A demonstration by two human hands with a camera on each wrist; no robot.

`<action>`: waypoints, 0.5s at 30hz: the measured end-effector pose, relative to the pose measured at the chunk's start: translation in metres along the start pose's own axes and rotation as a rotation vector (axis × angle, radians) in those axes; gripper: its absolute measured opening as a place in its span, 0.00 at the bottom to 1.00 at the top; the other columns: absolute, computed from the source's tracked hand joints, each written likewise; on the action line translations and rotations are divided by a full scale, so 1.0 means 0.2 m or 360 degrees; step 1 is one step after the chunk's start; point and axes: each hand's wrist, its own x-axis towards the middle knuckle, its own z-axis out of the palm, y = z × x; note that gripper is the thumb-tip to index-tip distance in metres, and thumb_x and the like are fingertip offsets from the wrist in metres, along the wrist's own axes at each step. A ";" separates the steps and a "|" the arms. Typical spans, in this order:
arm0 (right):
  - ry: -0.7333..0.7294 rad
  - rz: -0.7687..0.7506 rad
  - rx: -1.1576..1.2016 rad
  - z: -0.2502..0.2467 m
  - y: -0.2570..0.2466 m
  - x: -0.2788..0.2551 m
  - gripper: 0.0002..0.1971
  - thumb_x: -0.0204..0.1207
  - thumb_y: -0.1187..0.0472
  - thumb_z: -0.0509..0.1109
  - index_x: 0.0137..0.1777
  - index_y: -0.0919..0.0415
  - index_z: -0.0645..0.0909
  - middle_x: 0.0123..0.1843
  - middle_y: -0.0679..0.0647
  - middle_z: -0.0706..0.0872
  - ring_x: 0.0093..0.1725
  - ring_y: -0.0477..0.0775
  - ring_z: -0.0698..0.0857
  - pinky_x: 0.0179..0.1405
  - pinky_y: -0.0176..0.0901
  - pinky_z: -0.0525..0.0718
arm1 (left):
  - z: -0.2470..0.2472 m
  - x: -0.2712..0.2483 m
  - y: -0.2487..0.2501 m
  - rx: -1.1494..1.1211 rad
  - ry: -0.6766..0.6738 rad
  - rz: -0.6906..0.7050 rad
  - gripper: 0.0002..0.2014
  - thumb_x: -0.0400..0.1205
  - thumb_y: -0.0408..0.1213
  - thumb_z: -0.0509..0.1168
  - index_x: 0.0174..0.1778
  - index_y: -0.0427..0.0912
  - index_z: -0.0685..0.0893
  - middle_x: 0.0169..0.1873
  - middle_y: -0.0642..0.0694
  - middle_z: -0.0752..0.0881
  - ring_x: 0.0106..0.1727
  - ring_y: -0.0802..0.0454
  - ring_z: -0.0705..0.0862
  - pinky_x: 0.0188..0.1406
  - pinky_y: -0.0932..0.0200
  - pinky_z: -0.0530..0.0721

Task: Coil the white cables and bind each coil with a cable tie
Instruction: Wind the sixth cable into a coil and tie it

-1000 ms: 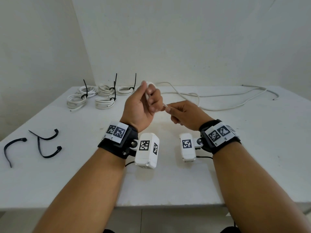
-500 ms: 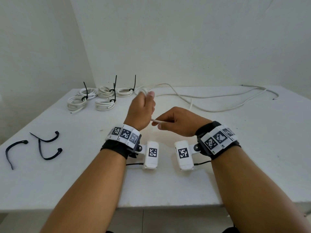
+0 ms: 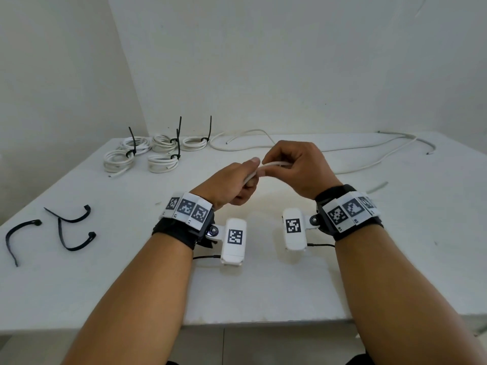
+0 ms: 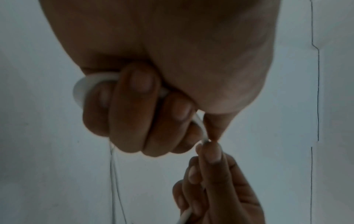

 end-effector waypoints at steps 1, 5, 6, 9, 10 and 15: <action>0.0032 0.0014 0.0033 -0.01 0.00 0.00 0.07 0.70 0.55 0.83 0.40 0.55 0.88 0.35 0.46 0.89 0.33 0.44 0.85 0.33 0.33 0.80 | 0.00 0.00 -0.01 -0.0040 -0.0031 0.0036 0.23 0.91 0.48 0.49 0.30 0.44 0.63 0.23 0.48 0.58 0.23 0.52 0.53 0.24 0.59 0.51; 0.0114 0.0068 0.0085 -0.04 0.02 0.00 0.02 0.74 0.57 0.79 0.42 0.53 0.90 0.38 0.44 0.91 0.35 0.40 0.84 0.37 0.27 0.78 | -0.01 -0.03 -0.01 -0.0270 -0.0156 0.0182 0.22 0.84 0.45 0.59 0.25 0.47 0.61 0.19 0.54 0.58 0.20 0.57 0.52 0.20 0.65 0.50; 0.0131 0.0079 0.0093 -0.03 0.03 0.00 0.02 0.75 0.57 0.78 0.43 0.53 0.90 0.37 0.42 0.90 0.34 0.39 0.83 0.37 0.27 0.77 | -0.01 -0.04 -0.01 -0.0366 -0.0175 0.0206 0.21 0.83 0.45 0.58 0.24 0.48 0.62 0.18 0.54 0.58 0.19 0.58 0.52 0.19 0.66 0.50; 0.0147 0.0105 0.0078 -0.02 0.04 0.01 0.05 0.79 0.54 0.74 0.47 0.52 0.91 0.28 0.41 0.83 0.30 0.39 0.78 0.33 0.27 0.74 | -0.03 -0.04 -0.01 -0.0650 -0.0199 0.0275 0.21 0.83 0.45 0.56 0.22 0.51 0.65 0.16 0.55 0.60 0.16 0.59 0.54 0.19 0.65 0.51; 0.0123 0.0116 0.0053 -0.02 0.04 0.01 0.07 0.81 0.53 0.72 0.49 0.51 0.91 0.27 0.42 0.81 0.29 0.40 0.77 0.32 0.28 0.73 | -0.04 -0.04 0.00 -0.0728 -0.0205 0.0304 0.21 0.83 0.46 0.56 0.22 0.51 0.65 0.15 0.56 0.61 0.16 0.60 0.55 0.18 0.64 0.51; -0.0071 0.0169 -0.0004 0.00 0.06 0.01 0.10 0.85 0.50 0.65 0.48 0.36 0.87 0.27 0.45 0.78 0.28 0.43 0.74 0.32 0.35 0.74 | -0.06 -0.04 0.01 -0.1187 -0.0351 0.0475 0.23 0.73 0.55 0.74 0.25 0.49 0.69 0.16 0.55 0.58 0.14 0.57 0.54 0.15 0.64 0.55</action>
